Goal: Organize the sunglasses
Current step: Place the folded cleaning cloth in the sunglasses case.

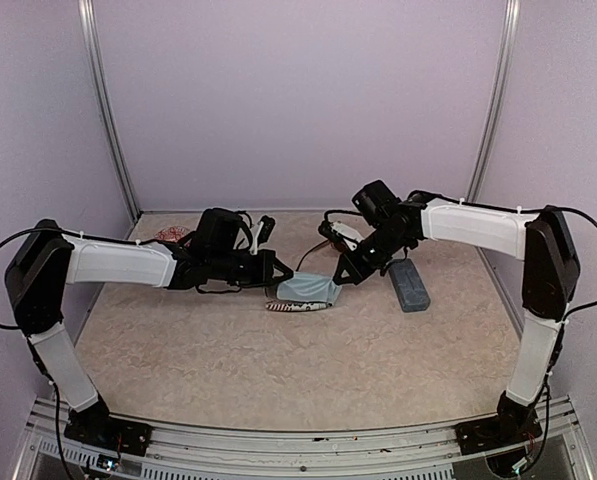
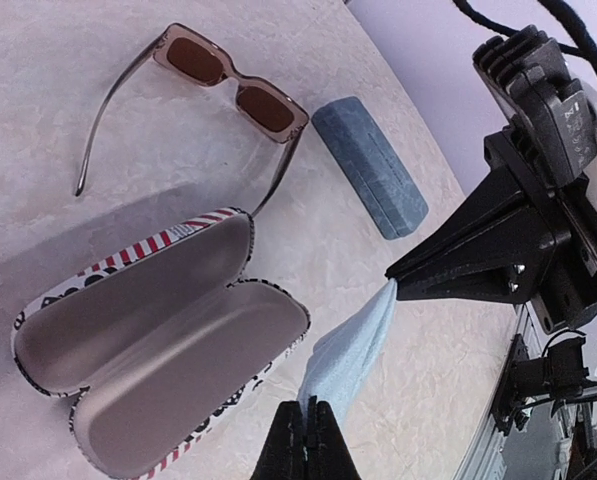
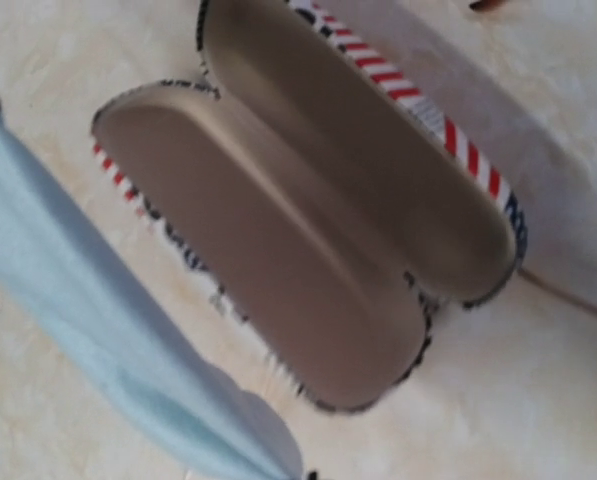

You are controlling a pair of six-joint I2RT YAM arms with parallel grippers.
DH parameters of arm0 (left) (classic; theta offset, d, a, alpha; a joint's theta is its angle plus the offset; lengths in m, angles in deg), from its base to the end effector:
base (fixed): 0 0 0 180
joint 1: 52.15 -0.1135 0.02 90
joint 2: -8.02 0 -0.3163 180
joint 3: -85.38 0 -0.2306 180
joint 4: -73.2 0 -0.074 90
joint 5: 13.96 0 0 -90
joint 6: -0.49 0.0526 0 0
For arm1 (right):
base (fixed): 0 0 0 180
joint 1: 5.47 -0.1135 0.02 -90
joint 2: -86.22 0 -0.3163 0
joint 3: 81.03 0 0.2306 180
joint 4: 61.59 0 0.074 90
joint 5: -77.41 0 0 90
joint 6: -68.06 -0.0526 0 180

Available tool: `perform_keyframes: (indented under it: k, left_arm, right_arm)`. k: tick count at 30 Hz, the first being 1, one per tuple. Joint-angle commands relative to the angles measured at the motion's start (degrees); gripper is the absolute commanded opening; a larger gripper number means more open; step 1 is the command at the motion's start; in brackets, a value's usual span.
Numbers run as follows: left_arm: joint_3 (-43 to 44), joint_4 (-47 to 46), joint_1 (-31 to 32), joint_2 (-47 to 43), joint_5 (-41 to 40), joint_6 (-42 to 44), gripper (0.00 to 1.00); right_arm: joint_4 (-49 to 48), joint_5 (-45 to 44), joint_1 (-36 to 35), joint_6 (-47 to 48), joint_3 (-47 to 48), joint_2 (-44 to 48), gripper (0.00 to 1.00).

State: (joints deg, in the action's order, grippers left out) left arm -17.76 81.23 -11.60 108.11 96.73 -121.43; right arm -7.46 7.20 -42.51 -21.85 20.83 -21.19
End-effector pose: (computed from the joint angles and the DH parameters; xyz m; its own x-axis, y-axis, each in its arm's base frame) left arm 0.2863 -0.2694 0.2700 -0.7776 0.0143 -0.6286 0.5025 0.6151 -0.6076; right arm 0.3137 0.2591 0.2864 -0.6879 -0.5210 -0.5053 -0.7043 0.6473 0.2915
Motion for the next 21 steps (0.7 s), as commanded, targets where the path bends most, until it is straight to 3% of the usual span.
perform_keyframes:
  k: [1,21]
  left_arm:
    - [0.2,-2.5,-1.7,2.2,0.2,-0.7,0.0]
    - [1.4,-6.0,-4.1,9.9,0.4,-1.7,0.0]
  right_arm:
    - [2.2,0.2,0.9,1.5,4.4,-3.6,0.0]
    - [2.1,-1.5,2.1,2.3,10.2,-12.4,0.0]
